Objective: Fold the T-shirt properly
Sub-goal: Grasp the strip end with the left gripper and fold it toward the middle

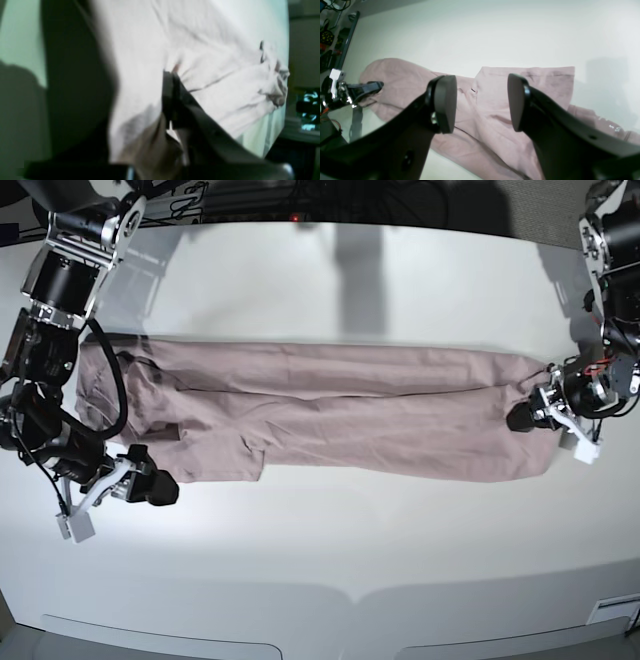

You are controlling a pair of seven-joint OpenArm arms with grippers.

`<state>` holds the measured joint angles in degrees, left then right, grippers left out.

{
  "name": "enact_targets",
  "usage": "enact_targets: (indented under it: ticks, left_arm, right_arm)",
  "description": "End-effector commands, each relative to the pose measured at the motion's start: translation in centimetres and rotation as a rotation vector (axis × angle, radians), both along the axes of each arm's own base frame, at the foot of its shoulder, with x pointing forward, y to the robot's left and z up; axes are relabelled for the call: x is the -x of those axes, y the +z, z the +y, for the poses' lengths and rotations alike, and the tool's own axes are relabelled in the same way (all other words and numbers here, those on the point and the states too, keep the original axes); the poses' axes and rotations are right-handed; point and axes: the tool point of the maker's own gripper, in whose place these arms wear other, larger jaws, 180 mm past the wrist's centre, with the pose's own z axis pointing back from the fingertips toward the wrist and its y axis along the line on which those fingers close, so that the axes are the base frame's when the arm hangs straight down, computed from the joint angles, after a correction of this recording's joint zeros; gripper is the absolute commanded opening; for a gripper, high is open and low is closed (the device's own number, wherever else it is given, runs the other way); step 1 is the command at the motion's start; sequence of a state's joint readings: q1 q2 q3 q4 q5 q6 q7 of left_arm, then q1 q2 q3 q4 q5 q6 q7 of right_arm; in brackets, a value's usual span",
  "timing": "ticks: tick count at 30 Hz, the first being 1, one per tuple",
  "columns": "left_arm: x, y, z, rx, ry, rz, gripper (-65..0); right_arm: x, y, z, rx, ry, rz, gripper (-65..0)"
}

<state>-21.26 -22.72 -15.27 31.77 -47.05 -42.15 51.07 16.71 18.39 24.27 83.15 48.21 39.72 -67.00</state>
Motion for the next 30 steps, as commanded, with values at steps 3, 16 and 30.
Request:
enact_targets:
  ticks: [3,16,30]
  left_arm:
    - [0.3,-0.1,0.1,0.048,0.045,0.031,-65.0]
    - [-2.1,6.4,-3.9,0.151,-0.129,-0.087,-65.0]
    - [-3.4,8.8,-3.7,0.030,-0.180,-0.142,-65.0]
  right_arm:
    - [-1.0,2.2,-0.3,0.002,0.001,-0.069,-32.0]
    - [-1.7,3.3,-0.3,-0.025,-0.020,-0.130,-32.0]
    - [-2.6,4.8,-0.3,-0.025,-0.019,-0.167,-32.0]
